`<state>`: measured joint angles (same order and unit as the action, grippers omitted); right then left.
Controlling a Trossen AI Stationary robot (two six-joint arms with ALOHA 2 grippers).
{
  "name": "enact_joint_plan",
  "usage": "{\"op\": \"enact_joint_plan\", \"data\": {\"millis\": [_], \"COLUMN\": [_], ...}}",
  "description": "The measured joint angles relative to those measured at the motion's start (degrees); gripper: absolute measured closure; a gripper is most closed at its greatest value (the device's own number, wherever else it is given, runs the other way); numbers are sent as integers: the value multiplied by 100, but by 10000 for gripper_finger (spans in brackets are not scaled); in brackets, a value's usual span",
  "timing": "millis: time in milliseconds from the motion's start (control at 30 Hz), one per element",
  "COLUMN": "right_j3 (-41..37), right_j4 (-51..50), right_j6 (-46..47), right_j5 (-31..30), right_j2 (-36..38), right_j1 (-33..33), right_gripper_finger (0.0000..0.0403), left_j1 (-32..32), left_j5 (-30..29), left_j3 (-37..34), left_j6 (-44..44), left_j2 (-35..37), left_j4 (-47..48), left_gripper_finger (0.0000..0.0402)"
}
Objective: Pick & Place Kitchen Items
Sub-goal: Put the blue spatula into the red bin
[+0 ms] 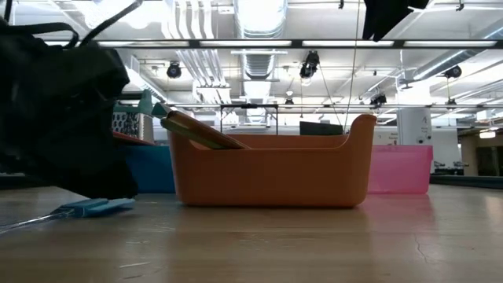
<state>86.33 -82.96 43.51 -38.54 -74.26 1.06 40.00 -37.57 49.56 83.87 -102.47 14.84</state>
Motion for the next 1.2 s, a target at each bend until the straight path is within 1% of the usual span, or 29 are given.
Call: {"op": "enact_joint_plan", "data": {"millis": [100,233,300,467,633,767,900,1000,1100,1200], "right_j3": [-14,-14,-16,-20,-27,-33,-35,-35,-35,-35], "right_j4": [3,0,0,-8,-21,-25,-24,-24,-19,-15], "right_j6": [-2,-25,-43,-63,-109,-153,-153,-155,-157,-167], "right_j5": [0,0,-2,-2,-2,-2,-15,-23,-39,-39], "right_j2": [0,0,0,0,0,0,0,0,0,0], "right_j1": [0,-33,-53,-137,-192,-221,-227,-227,-227,-225], "right_gripper_finger": [217,220,220,218,220,218,221,223,221,219], "left_j1": [-60,-69,-56,-1,0,3,18,18,18,18], "left_j5": [103,179,237,294,512,702,860,842,794,801], "left_j3": [-94,-94,-94,-97,-99,-94,-105,-104,-112,-112], "left_j6": [-139,-421,-598,-981,-1282,-1481,-1471,-1474,-1479,-1479], "left_j2": [2,-3,-9,-16,-20,-25,-27,-29,-31,-31], "left_j4": [-395,-453,-447,-427,-344,-106,310,534,611,578], "left_gripper_finger": [164,138,133,135,136,140,151,170,201,240]}}
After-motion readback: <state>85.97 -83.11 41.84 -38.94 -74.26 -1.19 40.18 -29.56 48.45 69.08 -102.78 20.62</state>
